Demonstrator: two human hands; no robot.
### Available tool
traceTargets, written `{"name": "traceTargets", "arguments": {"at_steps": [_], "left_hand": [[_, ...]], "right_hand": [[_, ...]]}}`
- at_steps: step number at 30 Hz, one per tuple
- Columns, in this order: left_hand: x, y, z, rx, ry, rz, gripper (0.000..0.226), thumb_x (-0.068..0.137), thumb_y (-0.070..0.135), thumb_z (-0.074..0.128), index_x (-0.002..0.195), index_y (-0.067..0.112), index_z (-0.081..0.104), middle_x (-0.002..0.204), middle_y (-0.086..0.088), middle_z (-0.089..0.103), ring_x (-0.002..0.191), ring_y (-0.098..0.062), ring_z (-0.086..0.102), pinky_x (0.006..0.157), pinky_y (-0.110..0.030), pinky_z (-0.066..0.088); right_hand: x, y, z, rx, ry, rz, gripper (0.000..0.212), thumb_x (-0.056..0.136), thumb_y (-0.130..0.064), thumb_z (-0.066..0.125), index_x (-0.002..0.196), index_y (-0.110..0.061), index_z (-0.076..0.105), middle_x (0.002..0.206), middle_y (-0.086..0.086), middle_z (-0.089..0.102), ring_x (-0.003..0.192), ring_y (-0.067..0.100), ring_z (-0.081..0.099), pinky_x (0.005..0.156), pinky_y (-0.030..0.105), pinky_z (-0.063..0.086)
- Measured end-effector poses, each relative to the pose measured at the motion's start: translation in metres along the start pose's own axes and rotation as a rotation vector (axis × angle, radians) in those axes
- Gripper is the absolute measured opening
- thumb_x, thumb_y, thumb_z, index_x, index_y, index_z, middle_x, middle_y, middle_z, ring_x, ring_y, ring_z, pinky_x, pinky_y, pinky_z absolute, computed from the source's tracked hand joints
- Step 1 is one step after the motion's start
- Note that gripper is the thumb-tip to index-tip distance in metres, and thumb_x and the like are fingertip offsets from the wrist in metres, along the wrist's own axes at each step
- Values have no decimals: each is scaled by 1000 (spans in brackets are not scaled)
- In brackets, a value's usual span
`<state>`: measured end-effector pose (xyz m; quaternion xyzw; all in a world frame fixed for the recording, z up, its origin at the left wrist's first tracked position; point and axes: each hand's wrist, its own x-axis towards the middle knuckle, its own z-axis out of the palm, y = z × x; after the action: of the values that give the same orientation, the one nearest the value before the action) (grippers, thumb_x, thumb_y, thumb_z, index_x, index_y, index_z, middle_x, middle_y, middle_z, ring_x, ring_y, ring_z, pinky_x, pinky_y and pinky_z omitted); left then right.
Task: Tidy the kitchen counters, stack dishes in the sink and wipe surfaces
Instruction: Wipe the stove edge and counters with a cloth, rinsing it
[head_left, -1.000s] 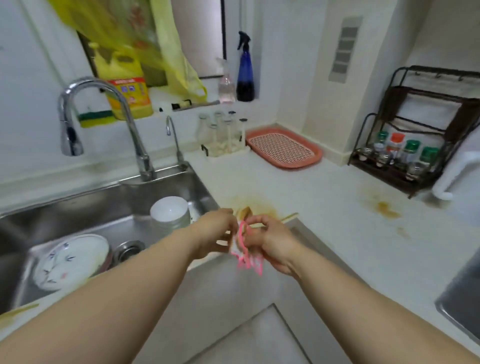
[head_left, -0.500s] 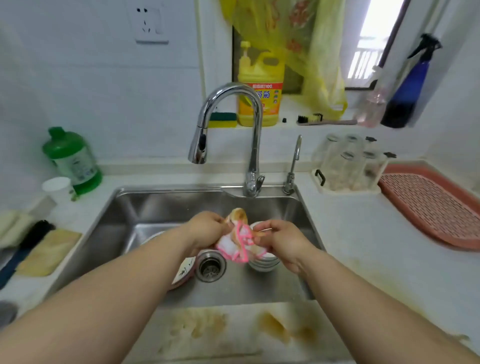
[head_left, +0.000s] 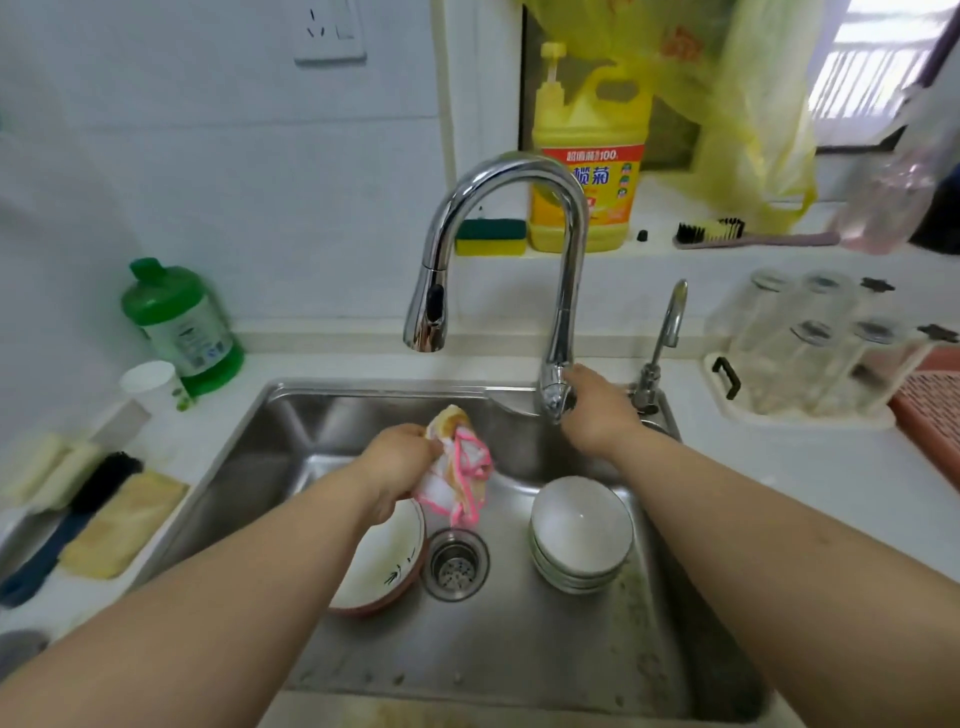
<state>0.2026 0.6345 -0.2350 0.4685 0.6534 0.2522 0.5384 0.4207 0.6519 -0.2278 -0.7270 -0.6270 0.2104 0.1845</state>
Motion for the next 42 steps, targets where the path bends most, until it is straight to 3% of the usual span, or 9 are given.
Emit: {"name": "traceTargets", "arguments": {"at_steps": [4,15,19,21,28,33,36,40,42], "left_hand": [[15,0,0,-1,-17,-18,19,95,4,44,84,8,59,90,-18,66,81,-31,63,87,-46,52],[43,-3,-25,-99,-46,-48,21,97,6,45,81,7,58,87,-17,65,76,-29,63,80,-43,54],[60,8,-36,-225,-16,-58,17,97,8,46,83,10,57,98,-18,66,90,-34,66,87,-50,54],[72,11,-41,-275,-43,-48,14,97,9,47,87,11,57,105,-18,66,97,-36,65,91,-54,52],[92,4,-52,-230,-89,-35,19,98,12,48,114,6,57,90,-13,68,66,-16,63,54,-28,52],[104,-13,-69,89,-26,-96,26,87,22,59,108,7,60,98,-11,65,83,-23,59,75,-31,45],[110,-5,-76,74,74,39,34,81,10,54,115,11,60,111,-16,64,101,-33,62,87,-36,52],[111,5,-71,133,-49,149,36,90,1,44,119,18,56,107,-10,63,100,-28,59,83,-34,50],[111,8,-63,224,-100,173,25,90,8,54,113,17,59,102,-6,63,100,-26,59,82,-31,47]], "right_hand": [[-1,-3,7,-92,30,35,36,85,-4,49,116,-13,65,125,12,61,117,32,55,97,29,41],[-4,-37,47,17,139,74,23,90,-18,53,107,-18,69,114,9,64,107,27,57,92,28,43],[9,-75,78,566,-278,161,33,88,-45,60,83,-14,69,80,2,67,77,21,61,82,36,49],[27,-85,99,727,-353,205,47,75,-55,67,89,-10,69,88,9,73,86,29,68,88,42,54],[63,-107,112,1103,-225,324,18,95,-15,46,104,-13,61,112,23,65,96,43,64,83,63,50],[74,-118,112,1302,-282,351,12,92,-12,49,98,-8,59,106,23,66,95,33,64,96,55,48],[76,-125,112,1280,-356,327,19,92,-18,48,104,-6,58,96,22,64,76,29,66,73,39,56],[70,-125,101,1259,-342,280,13,94,-8,50,95,-13,63,113,21,64,104,36,61,103,54,42],[68,-117,93,1224,-339,226,15,95,-5,47,101,-8,60,104,23,63,94,36,61,99,57,42]]}}
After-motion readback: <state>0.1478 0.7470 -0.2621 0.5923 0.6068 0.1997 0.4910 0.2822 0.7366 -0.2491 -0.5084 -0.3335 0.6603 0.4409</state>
